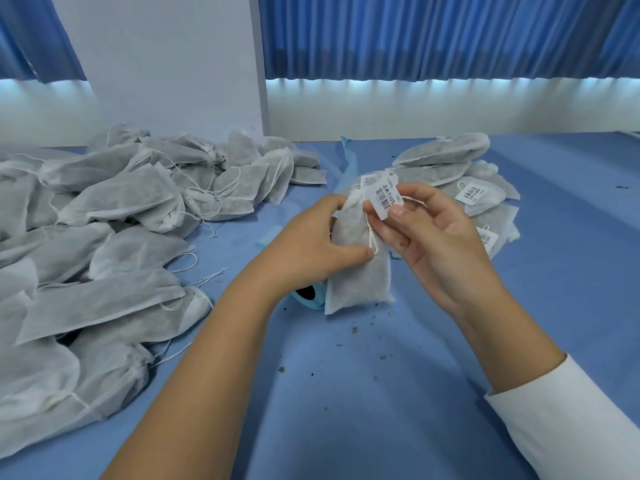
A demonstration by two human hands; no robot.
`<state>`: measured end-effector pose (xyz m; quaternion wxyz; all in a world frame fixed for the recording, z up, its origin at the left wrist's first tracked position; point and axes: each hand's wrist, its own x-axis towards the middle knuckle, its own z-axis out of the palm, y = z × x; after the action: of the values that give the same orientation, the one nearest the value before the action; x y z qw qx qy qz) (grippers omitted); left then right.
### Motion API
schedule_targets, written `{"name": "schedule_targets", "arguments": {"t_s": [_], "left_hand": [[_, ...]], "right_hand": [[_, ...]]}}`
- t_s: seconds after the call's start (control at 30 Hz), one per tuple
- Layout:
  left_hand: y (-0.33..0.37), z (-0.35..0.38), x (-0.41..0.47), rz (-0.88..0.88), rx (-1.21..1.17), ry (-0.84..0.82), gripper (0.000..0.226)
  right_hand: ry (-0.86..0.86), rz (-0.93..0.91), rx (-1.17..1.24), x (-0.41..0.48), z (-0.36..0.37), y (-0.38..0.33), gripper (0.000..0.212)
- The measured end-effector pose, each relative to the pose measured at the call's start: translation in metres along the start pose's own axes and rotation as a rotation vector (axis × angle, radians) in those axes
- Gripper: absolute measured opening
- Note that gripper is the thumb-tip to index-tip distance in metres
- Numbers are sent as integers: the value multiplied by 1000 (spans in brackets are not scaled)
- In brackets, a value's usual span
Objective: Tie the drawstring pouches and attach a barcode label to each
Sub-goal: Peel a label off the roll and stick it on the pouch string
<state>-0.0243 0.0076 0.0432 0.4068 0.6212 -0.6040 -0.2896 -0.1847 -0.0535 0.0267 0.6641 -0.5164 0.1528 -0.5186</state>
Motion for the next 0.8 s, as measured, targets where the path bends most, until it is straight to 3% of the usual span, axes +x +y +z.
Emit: {"name": "schedule_targets", "arguments": {"t_s": [0.13, 0.37, 0.47, 0.6, 0.8], "left_hand": [[-3, -1, 2, -19, -103, 19, 45], [-7, -8, 4, -60, -212, 48, 59], [-6, -9, 2, -61, -204, 17, 66], [-6, -8, 2, -60, -200, -41, 50], [-6, -8, 3, -59, -201, -65, 49]], "right_hand": [[19, 13, -27, 0, -1, -5, 18], [-62, -107, -485, -3, -3, -11, 22], [-98, -106, -526, -4, -3, -8, 23], [-73, -119, -530, -2, -5, -6, 22], [-33, -138, -605, -2, -5, -2, 25]]}}
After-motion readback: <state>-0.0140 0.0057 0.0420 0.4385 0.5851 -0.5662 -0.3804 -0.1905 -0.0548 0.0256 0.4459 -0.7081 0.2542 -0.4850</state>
